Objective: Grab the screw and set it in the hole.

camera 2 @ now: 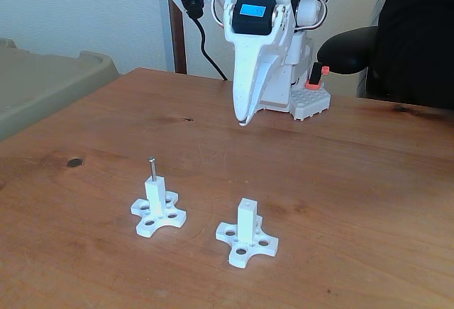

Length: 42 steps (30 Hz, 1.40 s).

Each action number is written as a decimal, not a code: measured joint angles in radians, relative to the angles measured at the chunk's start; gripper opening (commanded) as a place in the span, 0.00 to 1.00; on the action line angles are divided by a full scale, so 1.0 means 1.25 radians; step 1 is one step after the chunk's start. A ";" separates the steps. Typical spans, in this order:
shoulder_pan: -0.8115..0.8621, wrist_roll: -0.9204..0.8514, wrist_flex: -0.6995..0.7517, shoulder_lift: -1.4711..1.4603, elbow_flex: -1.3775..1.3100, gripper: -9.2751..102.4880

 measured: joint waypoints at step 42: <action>0.001 -0.001 0.001 -0.295 -0.209 0.04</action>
